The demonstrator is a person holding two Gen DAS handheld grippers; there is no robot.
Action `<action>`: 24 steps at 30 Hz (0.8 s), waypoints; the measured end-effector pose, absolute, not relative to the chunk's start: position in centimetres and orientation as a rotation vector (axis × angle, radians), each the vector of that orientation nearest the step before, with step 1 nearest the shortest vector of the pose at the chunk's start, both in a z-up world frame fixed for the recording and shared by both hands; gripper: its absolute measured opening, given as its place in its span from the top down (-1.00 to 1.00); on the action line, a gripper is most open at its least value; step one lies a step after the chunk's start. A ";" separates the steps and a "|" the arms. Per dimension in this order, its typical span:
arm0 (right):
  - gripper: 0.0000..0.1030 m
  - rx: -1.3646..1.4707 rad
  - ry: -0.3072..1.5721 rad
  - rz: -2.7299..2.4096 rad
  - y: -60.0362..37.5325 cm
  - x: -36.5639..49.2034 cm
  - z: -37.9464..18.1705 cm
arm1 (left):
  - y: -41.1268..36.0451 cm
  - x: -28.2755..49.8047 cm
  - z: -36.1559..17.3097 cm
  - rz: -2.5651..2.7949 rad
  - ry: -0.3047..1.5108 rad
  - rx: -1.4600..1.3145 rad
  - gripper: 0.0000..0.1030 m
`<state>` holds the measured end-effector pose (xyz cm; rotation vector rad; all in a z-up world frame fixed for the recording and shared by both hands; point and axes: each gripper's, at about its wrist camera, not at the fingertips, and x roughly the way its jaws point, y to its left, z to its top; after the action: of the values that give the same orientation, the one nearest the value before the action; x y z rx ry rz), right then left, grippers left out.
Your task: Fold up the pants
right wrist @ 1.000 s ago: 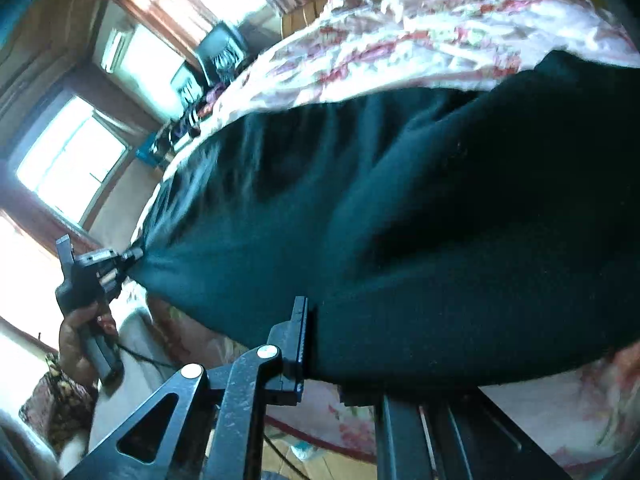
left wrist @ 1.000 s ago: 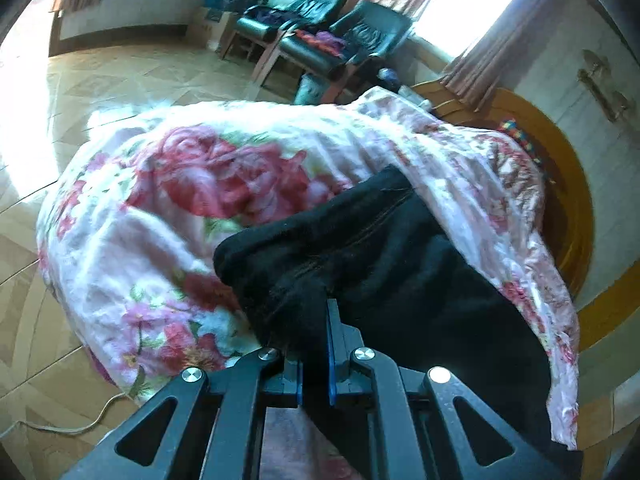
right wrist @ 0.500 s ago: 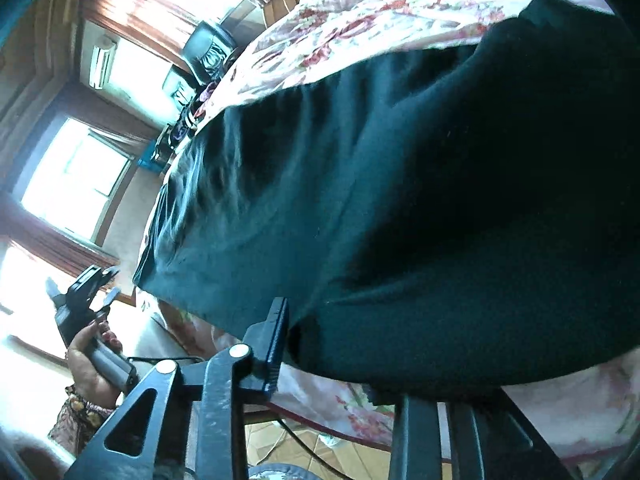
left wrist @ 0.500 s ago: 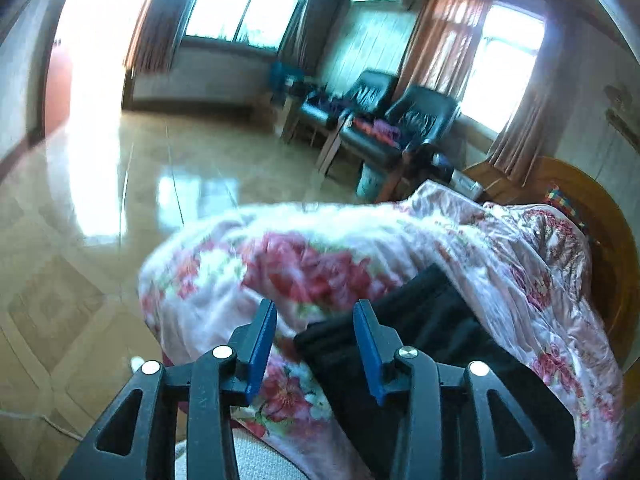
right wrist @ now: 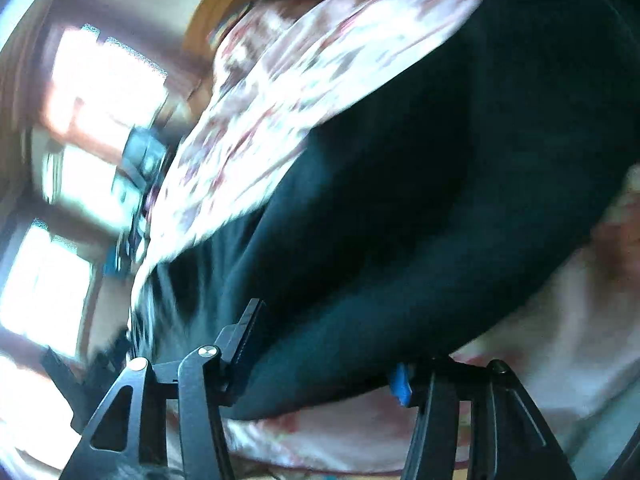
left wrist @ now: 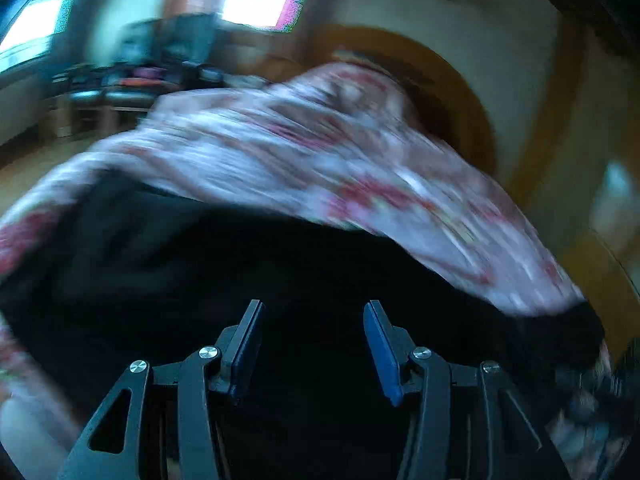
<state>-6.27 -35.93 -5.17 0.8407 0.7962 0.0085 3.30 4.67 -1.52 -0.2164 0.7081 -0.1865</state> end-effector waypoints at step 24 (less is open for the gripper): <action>0.35 0.852 0.498 -0.278 -49.3 -9.7 -3.8 | -16.8 -2.6 -6.2 -0.772 0.767 0.269 -0.18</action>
<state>-9.68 -49.29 -3.78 0.8520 0.4980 -0.2781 -2.63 -16.78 -6.24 0.2687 0.7669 -0.7715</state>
